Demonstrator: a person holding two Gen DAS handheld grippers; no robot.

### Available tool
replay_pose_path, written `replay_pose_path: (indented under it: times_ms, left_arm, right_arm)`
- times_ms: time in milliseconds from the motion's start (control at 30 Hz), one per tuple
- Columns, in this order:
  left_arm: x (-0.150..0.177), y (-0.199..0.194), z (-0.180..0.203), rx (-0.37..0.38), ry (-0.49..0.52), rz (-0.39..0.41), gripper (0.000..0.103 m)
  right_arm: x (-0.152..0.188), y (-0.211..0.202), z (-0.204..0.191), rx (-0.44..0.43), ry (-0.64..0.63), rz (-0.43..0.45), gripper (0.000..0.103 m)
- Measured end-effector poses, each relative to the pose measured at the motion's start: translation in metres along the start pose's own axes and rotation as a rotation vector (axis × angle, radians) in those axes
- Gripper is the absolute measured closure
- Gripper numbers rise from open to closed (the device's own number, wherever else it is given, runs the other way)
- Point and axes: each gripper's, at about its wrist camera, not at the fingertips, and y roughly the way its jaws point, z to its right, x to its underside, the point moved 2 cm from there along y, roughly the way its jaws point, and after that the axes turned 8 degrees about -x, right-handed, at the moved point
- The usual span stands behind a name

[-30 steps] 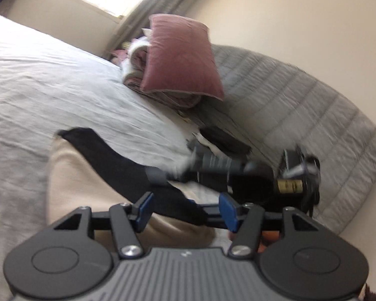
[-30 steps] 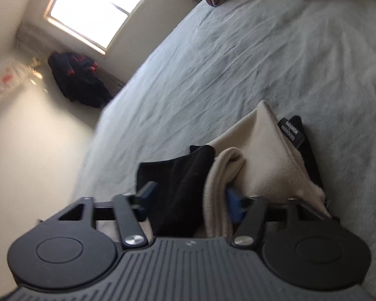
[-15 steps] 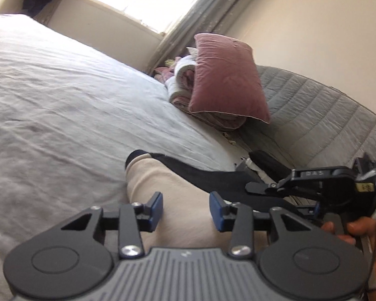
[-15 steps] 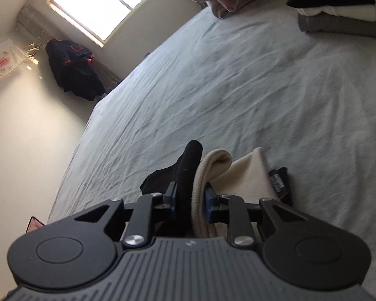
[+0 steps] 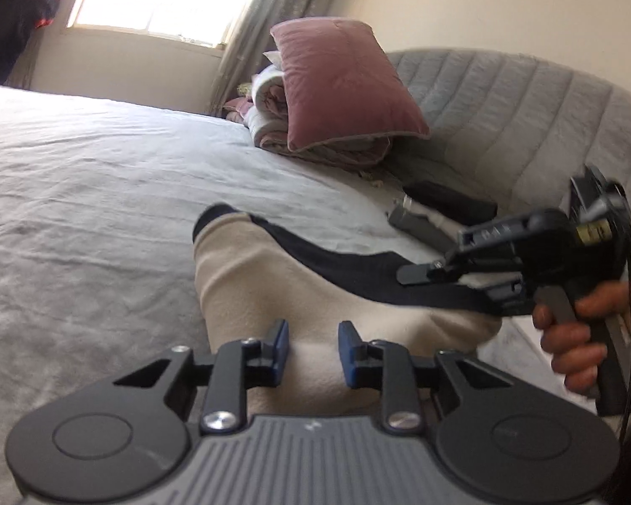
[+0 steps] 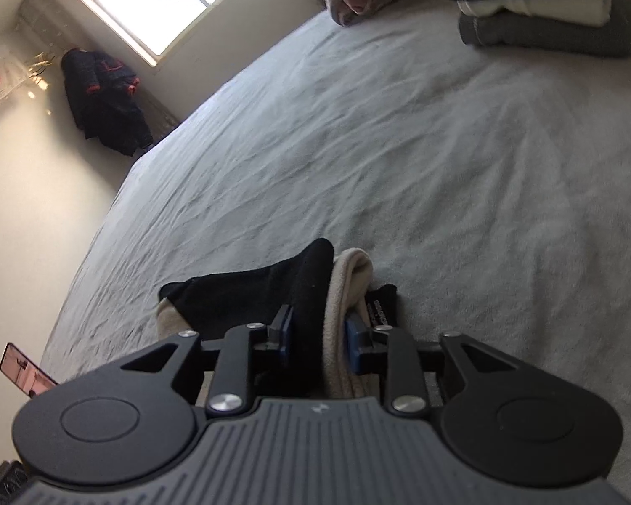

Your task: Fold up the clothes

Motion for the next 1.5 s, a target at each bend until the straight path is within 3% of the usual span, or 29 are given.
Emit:
replay_pose_path:
  times_ms: [167,333,433,600,667,733,800,867,1000,1167,1233,1300,1400,1500]
  left_arm:
    - [-0.017,-0.012,0.000,0.020,-0.017,0.074,0.077]
    - [-0.011,-0.007,0.009,0.039,0.039,0.055,0.077]
    - [-0.003,-0.004,0.015,0.043,0.094,0.038,0.077]
    - [0.011,0.002,0.024,0.051,0.186,0.009,0.077]
    - [0.008,0.002,0.021,0.074,0.166,-0.006,0.076]
    - [-0.005,0.003,0.004,0.108,0.038,-0.021,0.076]
    - [-0.021,0.007,-0.010,0.086,-0.057,-0.007,0.076]
    - [-0.038,0.016,-0.019,0.078,-0.088,0.001,0.076]
    - [-0.054,0.049,-0.030,0.013,-0.085,-0.039,0.076]
    - [-0.067,0.090,-0.045,-0.165,-0.035,-0.066,0.074]
    - [-0.077,0.092,-0.050,-0.196,-0.058,-0.063,0.074]
    - [-0.085,0.082,-0.051,-0.166,-0.091,-0.040,0.073]
    - [-0.086,0.066,-0.041,-0.122,-0.046,-0.021,0.068]
    - [-0.081,0.055,-0.029,-0.103,0.002,-0.012,0.066]
  right_arm:
    - [0.004,-0.029,-0.025,-0.033,-0.209,0.106,0.064]
    - [0.028,-0.041,-0.052,-0.138,-0.433,0.098,0.064]
    - [0.050,-0.038,-0.059,-0.118,-0.584,0.061,0.068]
    - [0.076,-0.030,-0.044,0.012,-0.756,-0.018,0.083]
    - [0.081,-0.029,-0.039,0.017,-0.767,-0.011,0.083]
    - [0.084,-0.029,-0.040,0.025,-0.776,-0.003,0.083]
    - [0.087,-0.029,-0.041,0.034,-0.790,0.002,0.083]
    - [0.088,-0.028,-0.042,0.038,-0.804,0.003,0.083]
    - [0.088,-0.028,-0.041,0.028,-0.794,0.001,0.083]
    - [0.088,-0.029,-0.039,0.010,-0.789,0.002,0.083]
    - [0.088,-0.029,-0.039,0.004,-0.793,0.001,0.083]
    - [0.087,-0.031,-0.037,-0.008,-0.779,0.004,0.083]
    - [0.085,-0.032,-0.037,-0.031,-0.756,0.012,0.080]
    - [0.084,-0.033,-0.042,-0.054,-0.763,0.004,0.069]
